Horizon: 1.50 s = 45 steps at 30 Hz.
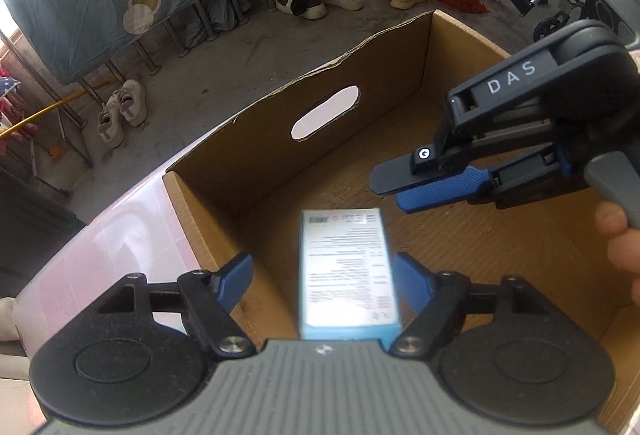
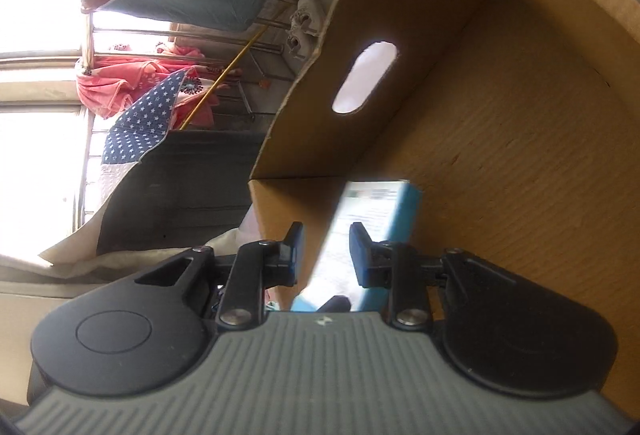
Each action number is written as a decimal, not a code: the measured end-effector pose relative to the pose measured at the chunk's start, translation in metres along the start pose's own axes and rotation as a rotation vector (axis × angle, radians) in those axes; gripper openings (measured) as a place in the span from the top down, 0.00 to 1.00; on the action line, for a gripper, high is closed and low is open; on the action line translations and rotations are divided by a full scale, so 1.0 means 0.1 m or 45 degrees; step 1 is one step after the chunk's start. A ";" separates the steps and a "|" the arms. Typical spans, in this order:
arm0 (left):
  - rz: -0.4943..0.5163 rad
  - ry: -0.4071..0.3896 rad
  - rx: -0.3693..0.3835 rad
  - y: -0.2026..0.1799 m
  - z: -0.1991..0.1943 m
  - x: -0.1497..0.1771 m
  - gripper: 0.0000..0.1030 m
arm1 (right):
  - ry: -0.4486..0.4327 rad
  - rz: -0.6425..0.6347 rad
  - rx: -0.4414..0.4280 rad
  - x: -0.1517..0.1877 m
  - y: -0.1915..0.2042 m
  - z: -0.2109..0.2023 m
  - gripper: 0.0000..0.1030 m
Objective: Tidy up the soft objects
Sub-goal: 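Carry the blue box with the right tool into the cardboard box, then lower the blue box into the cardboard box and open the right tool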
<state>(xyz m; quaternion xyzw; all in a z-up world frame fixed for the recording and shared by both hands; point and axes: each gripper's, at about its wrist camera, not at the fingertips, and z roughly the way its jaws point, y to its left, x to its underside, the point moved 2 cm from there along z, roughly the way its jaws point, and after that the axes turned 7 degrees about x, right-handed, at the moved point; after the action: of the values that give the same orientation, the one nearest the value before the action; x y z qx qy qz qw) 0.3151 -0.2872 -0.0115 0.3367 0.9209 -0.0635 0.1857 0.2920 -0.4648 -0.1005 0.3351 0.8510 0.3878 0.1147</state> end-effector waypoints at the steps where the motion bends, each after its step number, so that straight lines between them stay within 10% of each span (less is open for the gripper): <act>1: -0.012 -0.001 0.003 0.05 -0.01 0.01 0.22 | 0.003 0.010 0.002 0.00 -0.07 0.03 0.76; 12: -0.190 -0.093 0.027 0.60 -0.54 0.25 0.14 | -0.093 0.048 0.020 0.06 -0.24 -0.35 0.74; 23: -0.349 -0.203 -0.049 1.23 -1.20 1.27 0.07 | 0.078 -0.154 0.447 0.54 -0.12 0.33 0.53; 32: -0.406 -0.293 -0.060 1.32 -1.45 2.24 0.06 | 0.140 -0.437 0.568 0.69 0.21 0.80 0.72; 45: -0.647 -0.366 -0.006 1.33 -1.36 3.09 0.06 | 0.013 -0.410 0.565 0.53 0.44 0.98 0.79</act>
<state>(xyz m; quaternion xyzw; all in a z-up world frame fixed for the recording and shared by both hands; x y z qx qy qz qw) 0.1426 0.0316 -0.0040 0.0824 0.9402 -0.1530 0.2930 0.3186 -0.3518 -0.1308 0.2106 0.9580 0.1703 0.0944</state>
